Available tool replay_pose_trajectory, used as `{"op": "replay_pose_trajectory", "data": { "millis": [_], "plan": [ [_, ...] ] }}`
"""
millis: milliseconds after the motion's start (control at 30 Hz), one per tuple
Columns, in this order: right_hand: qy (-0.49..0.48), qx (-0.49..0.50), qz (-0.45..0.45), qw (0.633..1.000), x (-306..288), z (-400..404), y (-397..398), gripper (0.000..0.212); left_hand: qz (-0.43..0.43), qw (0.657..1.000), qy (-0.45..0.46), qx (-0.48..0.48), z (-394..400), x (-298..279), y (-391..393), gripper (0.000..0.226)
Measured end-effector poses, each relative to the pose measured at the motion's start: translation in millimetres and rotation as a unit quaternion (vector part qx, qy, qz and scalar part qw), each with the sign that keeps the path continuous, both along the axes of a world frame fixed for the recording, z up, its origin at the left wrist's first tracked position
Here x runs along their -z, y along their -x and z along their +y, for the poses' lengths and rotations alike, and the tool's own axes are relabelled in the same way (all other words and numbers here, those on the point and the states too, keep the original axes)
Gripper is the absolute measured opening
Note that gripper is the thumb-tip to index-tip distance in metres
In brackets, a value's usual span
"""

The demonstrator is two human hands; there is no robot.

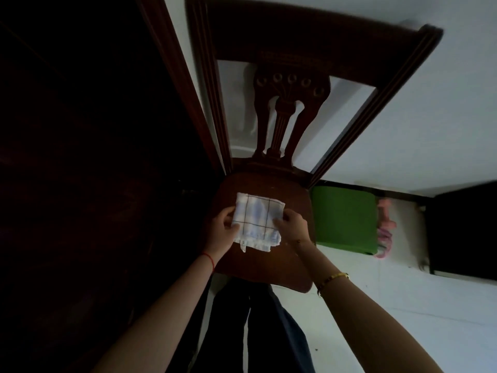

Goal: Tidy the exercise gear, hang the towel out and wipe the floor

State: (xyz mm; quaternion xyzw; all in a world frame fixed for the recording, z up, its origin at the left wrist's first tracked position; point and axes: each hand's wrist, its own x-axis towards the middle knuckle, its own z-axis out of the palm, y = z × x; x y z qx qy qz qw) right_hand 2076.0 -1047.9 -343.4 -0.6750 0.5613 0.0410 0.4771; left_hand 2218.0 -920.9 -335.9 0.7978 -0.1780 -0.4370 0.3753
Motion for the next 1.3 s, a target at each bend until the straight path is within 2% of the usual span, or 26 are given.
{"op": "replay_pose_trajectory", "data": {
  "millis": [133,300,500,733,933,1133,1300],
  "plan": [
    [0.001,-0.005,0.027,1.000,63,-1,-2,0.024,0.011,1.000,-0.021,0.019,-7,62,-3,0.045],
    [0.000,0.007,0.042,0.999,133,-1,-2,0.028,0.023,0.998,-0.030,0.041,-8,138,-3,0.057],
    [-0.008,-0.001,0.063,0.998,184,1,3,0.026,-0.021,0.997,-0.030,0.069,-6,192,1,0.061],
    [-0.001,0.004,0.063,0.998,203,3,10,0.029,-0.114,0.988,-0.019,0.104,-2,218,9,0.069],
    [0.048,-0.007,0.064,0.997,215,4,10,0.028,-0.167,0.978,-0.014,0.123,0,225,11,0.064],
    [0.134,-0.043,0.073,0.987,215,9,11,0.056,-0.159,0.974,-0.030,0.157,5,227,5,0.065],
    [0.129,-0.054,0.096,0.986,211,9,15,0.046,-0.158,0.968,-0.045,0.190,3,218,1,0.065]
  ]
}}
